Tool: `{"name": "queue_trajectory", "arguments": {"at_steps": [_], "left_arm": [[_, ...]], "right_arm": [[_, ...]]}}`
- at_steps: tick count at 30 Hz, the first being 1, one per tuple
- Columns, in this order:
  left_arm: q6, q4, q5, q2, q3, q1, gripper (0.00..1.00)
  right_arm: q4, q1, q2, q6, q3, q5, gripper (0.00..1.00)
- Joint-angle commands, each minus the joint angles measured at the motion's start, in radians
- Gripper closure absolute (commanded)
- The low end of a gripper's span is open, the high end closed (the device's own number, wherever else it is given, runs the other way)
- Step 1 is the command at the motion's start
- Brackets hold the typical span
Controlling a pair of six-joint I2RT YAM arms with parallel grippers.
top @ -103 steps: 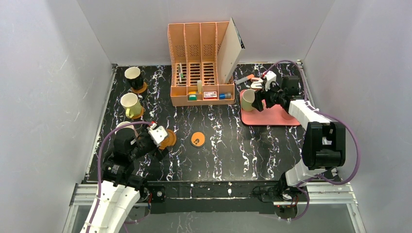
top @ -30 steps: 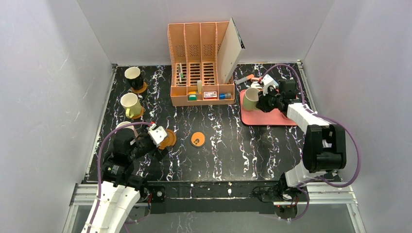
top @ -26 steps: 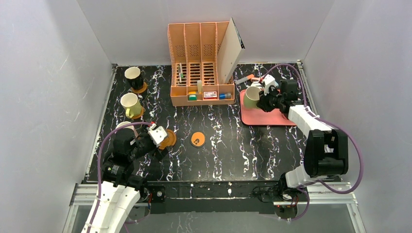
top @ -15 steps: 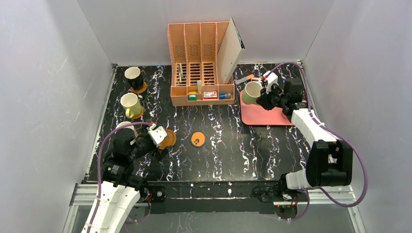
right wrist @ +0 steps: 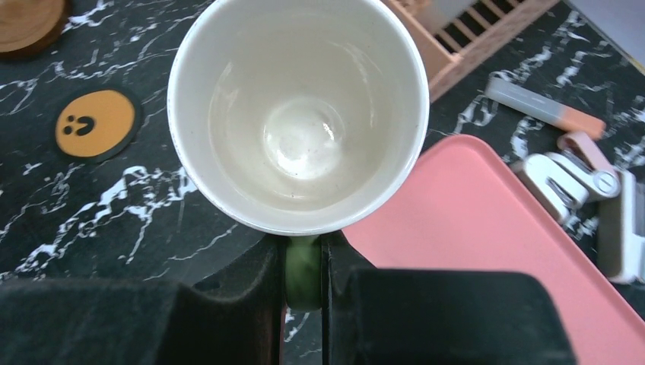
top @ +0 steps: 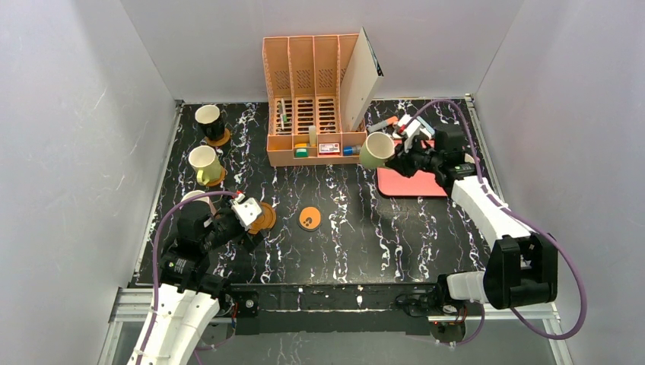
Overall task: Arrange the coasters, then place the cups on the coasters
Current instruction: Pick up the cup from the tray, then place the cup on the coaster.
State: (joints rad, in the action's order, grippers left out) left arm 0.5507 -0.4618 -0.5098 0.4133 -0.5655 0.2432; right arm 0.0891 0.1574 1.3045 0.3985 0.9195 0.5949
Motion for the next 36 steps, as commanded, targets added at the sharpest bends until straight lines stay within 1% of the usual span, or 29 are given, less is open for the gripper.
{"name": "queue_trajectory", "arguments": {"at_steps": [1, 7, 20, 23, 27, 32, 36], "left_arm": [[0.008, -0.018, -0.019, 0.005, 0.003, -0.007, 0.02], [0.009, -0.018, -0.018, 0.006, 0.004, -0.008, 0.02], [0.013, -0.018, -0.016, 0.013, 0.002, -0.008, 0.02], [0.010, -0.017, -0.019, 0.020, -0.001, -0.008, 0.02], [0.001, -0.008, -0.012, 0.050, -0.012, -0.008, 0.02], [-0.072, 0.057, 0.065, 0.094, -0.018, -0.009, 0.02], [-0.196, 0.162, 0.219, 0.122, -0.007, -0.009, 0.02]], "right_arm": [[-0.034, 0.085, -0.009, 0.038, 0.037, 0.042, 0.99], [0.010, 0.166, 0.025, 0.040, 0.071, 0.044, 0.99], [-0.002, 0.244, 0.021, -0.013, 0.075, 0.085, 0.99], [-0.006, 0.295, 0.037, -0.017, 0.085, 0.055, 0.99], [0.028, 0.385, 0.079, -0.009, 0.142, -0.008, 0.99], [0.063, 0.463, 0.146, -0.006, 0.225, -0.063, 0.99], [0.090, 0.515, 0.226, -0.008, 0.304, -0.104, 0.99]]}}
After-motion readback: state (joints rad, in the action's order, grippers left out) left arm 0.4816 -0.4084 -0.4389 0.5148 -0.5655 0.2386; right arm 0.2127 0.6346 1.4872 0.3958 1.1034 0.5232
